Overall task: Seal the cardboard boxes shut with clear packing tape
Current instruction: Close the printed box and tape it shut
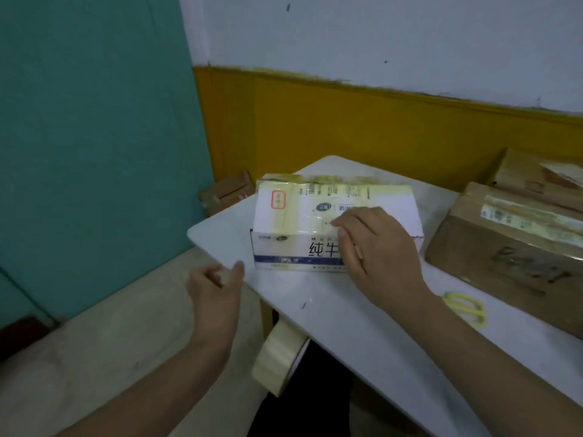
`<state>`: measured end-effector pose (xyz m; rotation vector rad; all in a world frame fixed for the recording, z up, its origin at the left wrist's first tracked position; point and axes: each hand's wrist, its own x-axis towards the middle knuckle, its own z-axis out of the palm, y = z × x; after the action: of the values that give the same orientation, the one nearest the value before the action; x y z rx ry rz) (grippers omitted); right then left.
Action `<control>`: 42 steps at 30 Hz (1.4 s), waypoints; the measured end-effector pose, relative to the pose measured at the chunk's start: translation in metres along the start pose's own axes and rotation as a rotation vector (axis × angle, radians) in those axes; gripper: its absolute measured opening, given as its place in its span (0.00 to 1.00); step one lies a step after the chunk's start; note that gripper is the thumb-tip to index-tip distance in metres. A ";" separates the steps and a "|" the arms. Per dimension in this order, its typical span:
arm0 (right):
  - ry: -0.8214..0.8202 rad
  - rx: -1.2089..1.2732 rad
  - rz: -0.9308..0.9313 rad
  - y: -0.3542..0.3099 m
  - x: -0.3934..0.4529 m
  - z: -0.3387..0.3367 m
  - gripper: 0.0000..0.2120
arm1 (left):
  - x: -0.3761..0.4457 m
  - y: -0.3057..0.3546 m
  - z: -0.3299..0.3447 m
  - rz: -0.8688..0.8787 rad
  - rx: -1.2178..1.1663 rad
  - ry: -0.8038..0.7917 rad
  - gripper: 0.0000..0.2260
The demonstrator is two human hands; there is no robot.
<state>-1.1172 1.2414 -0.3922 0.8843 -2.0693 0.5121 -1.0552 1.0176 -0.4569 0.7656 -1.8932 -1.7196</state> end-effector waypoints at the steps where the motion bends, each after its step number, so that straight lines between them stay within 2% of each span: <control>1: -0.041 0.006 -0.051 -0.008 -0.009 0.003 0.13 | -0.017 -0.014 0.000 -0.102 0.057 -0.091 0.19; 4: -0.196 0.056 -0.087 -0.016 -0.034 0.018 0.15 | -0.036 -0.027 0.010 -0.285 0.163 -0.432 0.31; 7: -0.354 0.095 -0.008 -0.018 -0.053 0.025 0.17 | -0.028 -0.026 0.017 -0.265 0.136 -0.815 0.39; 9: -0.500 0.121 0.101 -0.015 -0.056 0.024 0.21 | -0.023 -0.024 0.012 -0.274 0.190 -0.977 0.39; 10: -0.571 0.147 0.172 -0.013 -0.055 0.023 0.23 | -0.021 -0.022 0.007 -0.294 0.212 -1.032 0.35; 13: -0.656 0.274 0.365 -0.014 -0.047 0.017 0.23 | -0.006 -0.009 -0.012 -0.490 0.203 -1.128 0.22; 14: -0.678 0.358 0.428 -0.015 -0.043 0.017 0.23 | -0.001 -0.001 -0.016 -0.571 0.200 -1.147 0.21; 16: -0.831 0.568 0.512 -0.018 -0.030 0.019 0.21 | 0.009 0.018 -0.015 -0.631 0.278 -1.139 0.22; 20: -1.171 0.901 0.544 -0.018 -0.007 0.031 0.22 | 0.011 0.071 0.005 -0.481 0.709 -1.129 0.22; 22: -1.243 0.971 0.552 -0.011 0.003 0.031 0.19 | 0.014 0.103 0.010 -0.406 0.886 -1.190 0.26; 25: -1.123 0.986 0.557 0.006 0.019 0.016 0.12 | 0.017 0.150 0.005 -0.309 1.003 -1.257 0.33; 27: -0.981 1.051 0.684 0.019 0.032 -0.006 0.05 | 0.013 0.178 0.005 -0.183 1.014 -1.247 0.30; 30: -0.803 1.111 0.785 0.033 0.060 -0.052 0.05 | 0.007 0.212 0.011 -0.021 0.963 -1.221 0.27; 33: -0.692 0.885 0.778 0.048 0.088 -0.096 0.08 | 0.007 0.242 0.031 0.308 0.970 -1.184 0.24; 35: -0.617 0.754 0.775 0.062 0.106 -0.119 0.10 | 0.010 0.259 0.047 0.555 0.912 -1.093 0.23; 38: -0.559 0.721 0.821 0.090 0.128 -0.132 0.10 | 0.030 0.276 0.080 0.689 0.776 -1.014 0.21; 42: -0.607 0.629 0.965 0.127 0.135 -0.104 0.10 | 0.060 0.269 0.134 0.771 0.896 -0.992 0.20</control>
<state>-1.2138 1.3354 -0.2283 0.2913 -2.9101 1.6306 -1.2139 1.0916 -0.2056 -0.7283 -3.0541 -0.6858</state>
